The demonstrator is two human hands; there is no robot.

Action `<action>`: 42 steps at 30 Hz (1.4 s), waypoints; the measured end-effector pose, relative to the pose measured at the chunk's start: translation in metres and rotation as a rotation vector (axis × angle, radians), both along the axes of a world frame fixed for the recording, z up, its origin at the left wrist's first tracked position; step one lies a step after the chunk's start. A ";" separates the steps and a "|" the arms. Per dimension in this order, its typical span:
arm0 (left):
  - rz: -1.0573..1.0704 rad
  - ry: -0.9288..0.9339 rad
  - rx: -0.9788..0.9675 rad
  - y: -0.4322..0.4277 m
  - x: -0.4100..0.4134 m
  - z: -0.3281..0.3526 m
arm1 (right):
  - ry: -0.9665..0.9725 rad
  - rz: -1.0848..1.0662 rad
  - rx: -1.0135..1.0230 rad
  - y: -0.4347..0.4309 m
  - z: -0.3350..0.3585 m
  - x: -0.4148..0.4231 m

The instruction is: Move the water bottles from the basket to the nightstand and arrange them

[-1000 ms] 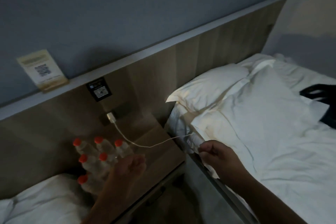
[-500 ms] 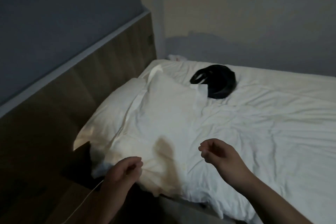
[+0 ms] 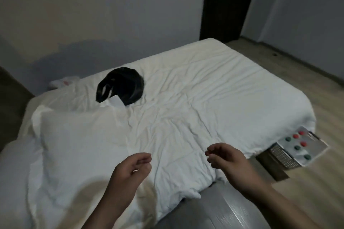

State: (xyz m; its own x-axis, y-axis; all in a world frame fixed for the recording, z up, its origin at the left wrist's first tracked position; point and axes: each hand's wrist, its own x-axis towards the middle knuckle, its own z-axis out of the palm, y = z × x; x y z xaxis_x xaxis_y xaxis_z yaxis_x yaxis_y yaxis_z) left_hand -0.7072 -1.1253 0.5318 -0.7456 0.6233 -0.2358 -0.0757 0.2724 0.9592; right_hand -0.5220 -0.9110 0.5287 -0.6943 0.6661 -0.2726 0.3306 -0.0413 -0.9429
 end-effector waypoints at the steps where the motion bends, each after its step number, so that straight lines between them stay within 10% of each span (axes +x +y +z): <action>1: -0.043 -0.001 0.002 0.006 -0.004 -0.002 | -0.006 -0.045 0.002 -0.005 0.000 0.006; 24: -1.142 0.048 0.010 0.152 0.237 -0.008 | -0.061 -1.179 0.001 -0.140 -0.009 0.336; 42: -1.102 0.105 -0.003 0.155 0.375 -0.005 | -0.057 -1.056 -0.034 -0.099 -0.026 0.477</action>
